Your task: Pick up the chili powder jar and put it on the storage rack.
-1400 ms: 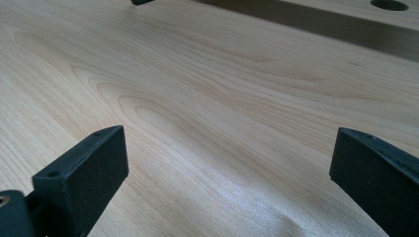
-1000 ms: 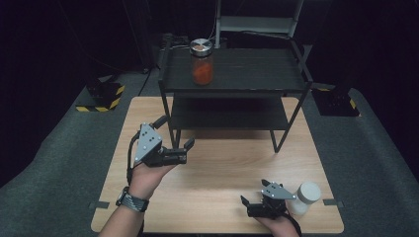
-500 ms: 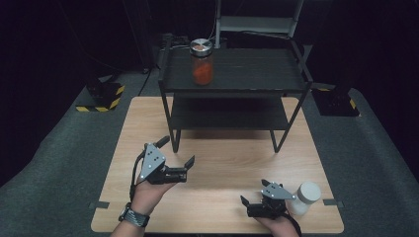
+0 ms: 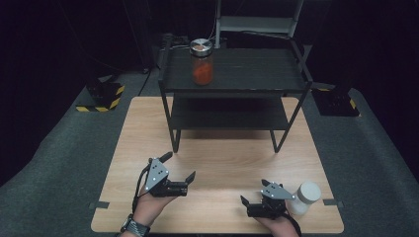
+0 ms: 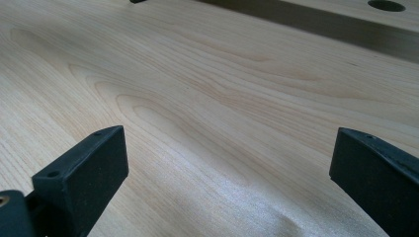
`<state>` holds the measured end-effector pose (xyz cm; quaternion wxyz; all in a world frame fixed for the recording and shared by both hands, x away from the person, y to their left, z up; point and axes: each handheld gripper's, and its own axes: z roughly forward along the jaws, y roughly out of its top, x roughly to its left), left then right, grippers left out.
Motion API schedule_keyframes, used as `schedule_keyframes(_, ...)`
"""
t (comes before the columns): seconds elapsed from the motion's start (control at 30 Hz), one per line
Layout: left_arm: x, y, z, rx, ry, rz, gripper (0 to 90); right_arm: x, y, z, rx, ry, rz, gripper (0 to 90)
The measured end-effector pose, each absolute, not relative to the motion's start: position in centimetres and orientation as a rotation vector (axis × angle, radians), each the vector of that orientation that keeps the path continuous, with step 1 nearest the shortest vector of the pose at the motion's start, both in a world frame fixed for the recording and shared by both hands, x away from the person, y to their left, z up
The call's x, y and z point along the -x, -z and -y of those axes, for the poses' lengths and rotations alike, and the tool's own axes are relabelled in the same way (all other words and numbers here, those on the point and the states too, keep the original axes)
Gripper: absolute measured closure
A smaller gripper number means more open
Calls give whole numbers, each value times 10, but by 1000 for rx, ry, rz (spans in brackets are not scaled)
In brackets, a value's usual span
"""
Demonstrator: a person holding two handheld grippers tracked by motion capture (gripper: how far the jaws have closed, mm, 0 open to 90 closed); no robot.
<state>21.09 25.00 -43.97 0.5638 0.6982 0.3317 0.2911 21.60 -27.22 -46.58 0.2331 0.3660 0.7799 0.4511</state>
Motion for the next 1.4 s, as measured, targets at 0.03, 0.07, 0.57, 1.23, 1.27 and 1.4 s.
schedule_keyframes(0.03, -210, 446, -250, -1648, -676, -794, 3, -216, 466, 272, -1005, -1239, -2142, 13)
schedule_keyframes(0.07, -210, 446, -250, -1648, -676, -794, 3, -216, 466, 272, -1005, -1239, -2142, 13)
schedule_keyframes(0.57, -203, 485, -248, -1706, -589, -848, 3, -216, 466, 272, -1015, -1240, -2139, 12)
schedule_keyframes(1.23, -200, 486, -245, -1851, -618, -832, 5, -214, 465, 264, -1004, -1199, -2128, 13)
schedule_keyframes(1.27, -201, 485, -246, -1857, -616, -835, 10, -214, 465, 264, -999, -1194, -2133, 13)
schedule_keyframes(1.4, -201, 484, -248, -1851, -608, -865, 9, -213, 465, 263, -1002, -1190, -2130, 15)
